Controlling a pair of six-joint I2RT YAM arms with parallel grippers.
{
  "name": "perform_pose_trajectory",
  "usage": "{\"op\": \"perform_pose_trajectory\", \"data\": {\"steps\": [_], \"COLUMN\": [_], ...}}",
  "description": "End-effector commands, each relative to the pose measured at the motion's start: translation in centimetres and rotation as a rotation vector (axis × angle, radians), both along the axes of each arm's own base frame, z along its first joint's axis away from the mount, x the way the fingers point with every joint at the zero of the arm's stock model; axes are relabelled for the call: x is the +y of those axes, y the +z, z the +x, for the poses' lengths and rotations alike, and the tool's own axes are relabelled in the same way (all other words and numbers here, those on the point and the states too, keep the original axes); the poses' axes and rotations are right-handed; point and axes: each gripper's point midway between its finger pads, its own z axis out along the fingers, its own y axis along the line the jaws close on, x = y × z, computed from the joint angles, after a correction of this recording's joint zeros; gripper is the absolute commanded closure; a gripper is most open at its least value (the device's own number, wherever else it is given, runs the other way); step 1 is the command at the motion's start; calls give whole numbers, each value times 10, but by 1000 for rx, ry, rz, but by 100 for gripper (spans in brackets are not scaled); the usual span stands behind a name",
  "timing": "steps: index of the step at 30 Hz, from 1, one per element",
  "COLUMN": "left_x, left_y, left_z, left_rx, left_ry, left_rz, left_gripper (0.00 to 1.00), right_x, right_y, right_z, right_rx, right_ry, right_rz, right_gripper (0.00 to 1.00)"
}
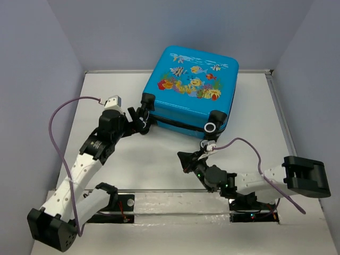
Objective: Pack the luggage
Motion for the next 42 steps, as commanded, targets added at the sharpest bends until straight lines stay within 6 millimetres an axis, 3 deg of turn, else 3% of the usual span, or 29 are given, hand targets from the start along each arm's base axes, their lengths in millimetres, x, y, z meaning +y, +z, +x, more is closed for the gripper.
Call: {"op": "perform_pose_trajectory", "data": {"steps": [1,9,10,11,12,14,16,18,20,21,22,23,25,26,28,29,31,32,34,35,39,42], "left_x": [-13,-48,-47,-46,-42,-41,-43,-48,-48,-48,-52,-55,-66,-73,-87,-92,-108,-111,-118,-118,-117,-115], "left_y": [17,17,14,-1,2,-11,-7,-10,-15,-17,-20,-17,-18,-7,-3,13,15,29,25,42,48,58], "left_z": [15,52,57,65,75,85,90,90,91,91,89,88,77,70,49,37,15,3,-18,-27,-57,-72], "left_rx": [-77,-72,-65,-23,-20,31,27,36,48,53,65,54,60,31,20,-21,-31,-62,-52,-113,-129,-162], "left_ry": [-131,-272,-268,-259,-250,-262,-284,-314,-319,-321,-337,-351,-397,-424,-488,-496,-533,-543,-567,-580,-586,-596], "left_rz": [61,61,71,97,92,69,50,44,49,48,35,18,-46,-76,-140,-171,-187,-219,-247,-272,-347,-386], "left_gripper": [1,1,1,1,4,14,28,33,54,65,88,94,94,94,94,94,94,94,94,94,94,94], "right_x": [0,4,5,6,6,4,2,-3,-9,-12,-17,-23,-32,-41,-53,-71,-84,-88,-104,-111,-137,-146], "right_y": [-8,-19,-19,-21,-21,-21,-16,-16,-11,-8,0,-4,-1,1,8,-3,7,3,3,0,0,-7], "right_z": [-7,-10,-11,-11,-11,-11,-11,-10,-10,-10,-10,-9,-4,-3,1,9,15,14,26,27,42,44], "right_rx": [34,59,61,66,67,71,71,78,84,84,85,107,119,126,133,162,180,198,230,240,255,275], "right_ry": [38,64,68,69,70,61,59,47,37,32,26,16,2,-1,-29,-79,-106,-83,-114,-125,-189,-204], "right_rz": [-70,-92,-94,-96,-95,-93,-84,-107,-117,-119,-105,-145,-158,-176,-198,-269,-273,-302,-284,-292,-291,-304], "right_gripper": [93,93,93,93,93,93,92,90,86,79,74,68,54,51,43,41,41,41,41,41,41,41]}}
